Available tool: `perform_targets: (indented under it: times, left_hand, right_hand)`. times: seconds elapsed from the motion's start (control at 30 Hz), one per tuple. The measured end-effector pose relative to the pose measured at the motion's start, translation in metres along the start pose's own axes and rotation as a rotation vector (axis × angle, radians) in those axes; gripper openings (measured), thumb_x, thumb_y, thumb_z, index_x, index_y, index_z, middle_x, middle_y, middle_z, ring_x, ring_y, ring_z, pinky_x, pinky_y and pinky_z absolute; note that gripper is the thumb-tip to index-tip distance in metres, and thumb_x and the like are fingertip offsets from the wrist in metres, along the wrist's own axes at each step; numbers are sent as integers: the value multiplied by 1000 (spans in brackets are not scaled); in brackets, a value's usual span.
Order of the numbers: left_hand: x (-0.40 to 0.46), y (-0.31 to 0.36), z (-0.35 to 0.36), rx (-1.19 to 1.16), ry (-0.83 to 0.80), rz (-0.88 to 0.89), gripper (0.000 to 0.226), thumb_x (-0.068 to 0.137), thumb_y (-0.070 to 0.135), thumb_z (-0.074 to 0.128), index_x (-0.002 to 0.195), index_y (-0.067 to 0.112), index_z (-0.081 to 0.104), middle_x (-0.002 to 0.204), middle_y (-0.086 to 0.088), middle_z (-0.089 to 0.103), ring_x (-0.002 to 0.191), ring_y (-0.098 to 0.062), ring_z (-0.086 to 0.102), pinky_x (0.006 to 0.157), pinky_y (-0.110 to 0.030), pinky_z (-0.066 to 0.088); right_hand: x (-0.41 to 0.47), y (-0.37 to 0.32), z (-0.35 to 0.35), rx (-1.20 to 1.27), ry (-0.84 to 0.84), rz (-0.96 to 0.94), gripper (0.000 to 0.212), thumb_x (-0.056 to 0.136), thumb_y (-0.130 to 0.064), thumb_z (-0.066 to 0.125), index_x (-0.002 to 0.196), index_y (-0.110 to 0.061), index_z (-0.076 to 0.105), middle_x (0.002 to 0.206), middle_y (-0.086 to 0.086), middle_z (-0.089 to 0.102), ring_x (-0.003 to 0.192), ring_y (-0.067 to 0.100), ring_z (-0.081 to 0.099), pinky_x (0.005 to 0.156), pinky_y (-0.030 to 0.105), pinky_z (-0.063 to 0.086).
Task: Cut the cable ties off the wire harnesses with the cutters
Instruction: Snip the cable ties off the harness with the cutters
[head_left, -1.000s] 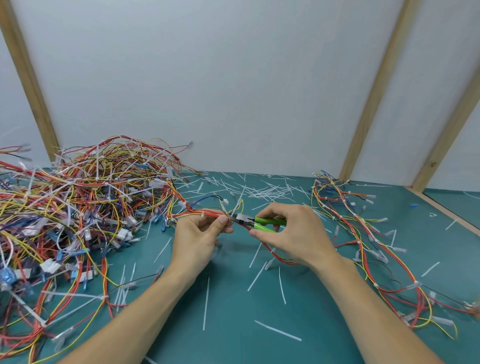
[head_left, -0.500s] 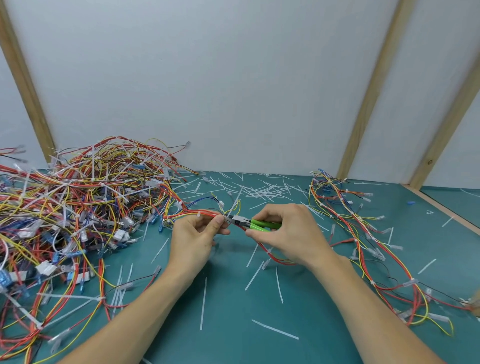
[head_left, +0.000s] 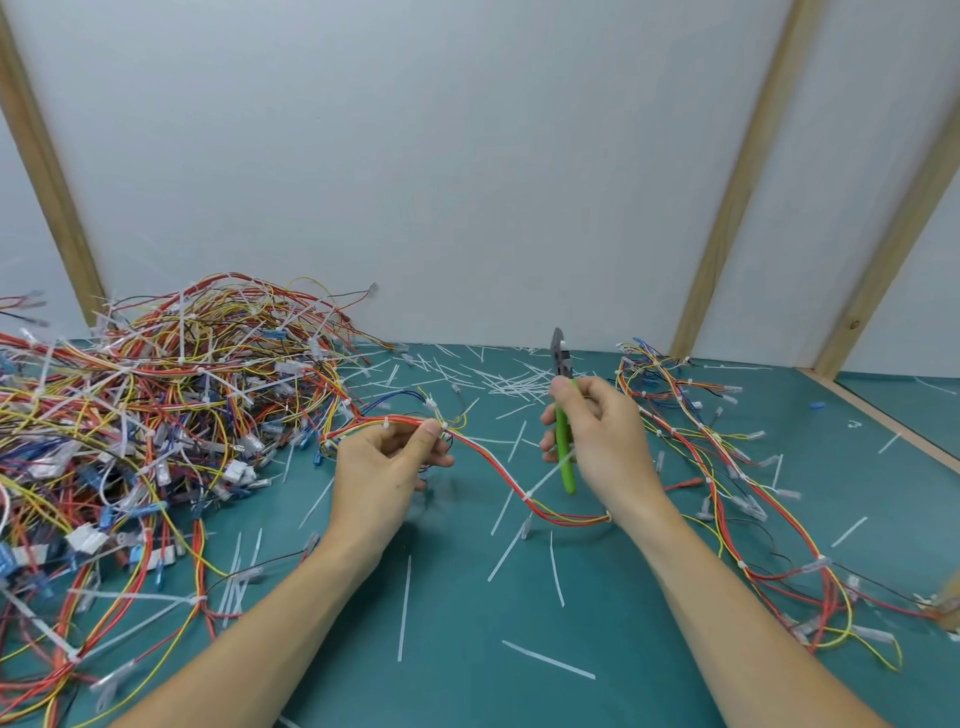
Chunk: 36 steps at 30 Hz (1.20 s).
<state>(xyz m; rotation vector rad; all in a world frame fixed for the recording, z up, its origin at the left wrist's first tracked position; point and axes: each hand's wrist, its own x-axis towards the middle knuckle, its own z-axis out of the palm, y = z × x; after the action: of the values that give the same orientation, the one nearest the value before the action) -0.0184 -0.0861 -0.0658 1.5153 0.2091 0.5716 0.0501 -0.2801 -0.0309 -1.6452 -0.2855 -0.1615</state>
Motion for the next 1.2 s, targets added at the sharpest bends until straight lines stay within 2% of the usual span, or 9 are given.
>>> perform_targets:
  times: [0.17, 0.27, 0.43, 0.6, 0.73, 0.83, 0.97, 1.1, 1.2]
  left_hand:
    - [1, 1, 1, -26, 22, -21, 17, 95, 22, 68, 86, 9, 72, 73, -1, 75, 72, -22, 77, 47, -18, 49]
    - [2, 2, 0, -52, 62, -31, 18, 96, 24, 66, 87, 9, 68, 77, -2, 76, 69, -23, 76, 44, -18, 48]
    - [11, 2, -9, -68, 194, -48, 21, 102, 27, 57, 98, 7, 62, 81, 0, 78, 65, -22, 76, 40, -19, 47]
    - [17, 2, -14, -133, 253, -62, 17, 105, 24, 53, 97, 10, 57, 81, 1, 78, 60, -18, 74, 36, -20, 45]
    - [19, -1, -15, -87, 264, -81, 21, 103, 28, 55, 94, 10, 58, 78, 0, 78, 39, -15, 61, 33, -15, 29]
    - [20, -2, -15, -97, 269, -75, 22, 103, 28, 57, 92, 9, 59, 77, -2, 77, 35, -15, 57, 33, -14, 28]
    - [20, -2, -14, -83, 225, -94, 22, 104, 31, 54, 96, 11, 60, 80, 3, 78, 45, -13, 65, 32, -16, 31]
    - [14, -3, -8, 65, 80, -14, 25, 104, 26, 53, 91, 11, 68, 75, -2, 76, 34, -16, 49, 35, -16, 30]
    - [5, -5, 0, 162, -104, 30, 28, 104, 20, 54, 84, 9, 70, 69, -6, 74, 33, -19, 46, 36, -16, 31]
  right_hand:
    - [1, 5, 0, -130, 91, -79, 18, 97, -36, 69, 91, -20, 65, 85, -4, 71, 75, 15, 67, 75, 31, 52]
    - [-2, 3, -2, -203, 170, -210, 17, 92, -37, 76, 86, -23, 67, 80, -7, 70, 76, 12, 64, 69, 22, 50]
    - [-5, -1, -2, -203, 192, -299, 15, 89, -23, 76, 80, -20, 64, 72, 3, 66, 66, 24, 60, 63, 35, 48]
    - [-7, 6, 6, -261, -89, -170, 14, 86, -14, 76, 78, -19, 65, 70, 0, 67, 65, 16, 58, 66, 38, 50]
    - [-18, 19, 20, -433, -268, -113, 14, 83, -28, 78, 82, -25, 64, 75, -11, 74, 68, 16, 63, 72, 37, 53]
    - [-23, 24, 26, -559, -334, -143, 19, 80, -35, 78, 83, -30, 61, 77, -20, 74, 72, 13, 62, 76, 34, 53]
    - [-26, 27, 31, -561, -308, -172, 21, 81, -29, 79, 80, -35, 59, 66, -26, 65, 64, 4, 55, 72, 32, 49]
    - [-24, 25, 30, -461, -219, -184, 19, 82, -21, 77, 82, -28, 59, 73, -16, 69, 65, 7, 57, 71, 33, 50]
    - [-23, 24, 29, -415, -191, -178, 17, 83, -18, 77, 83, -25, 61, 73, -12, 69, 65, 8, 56, 71, 34, 50]
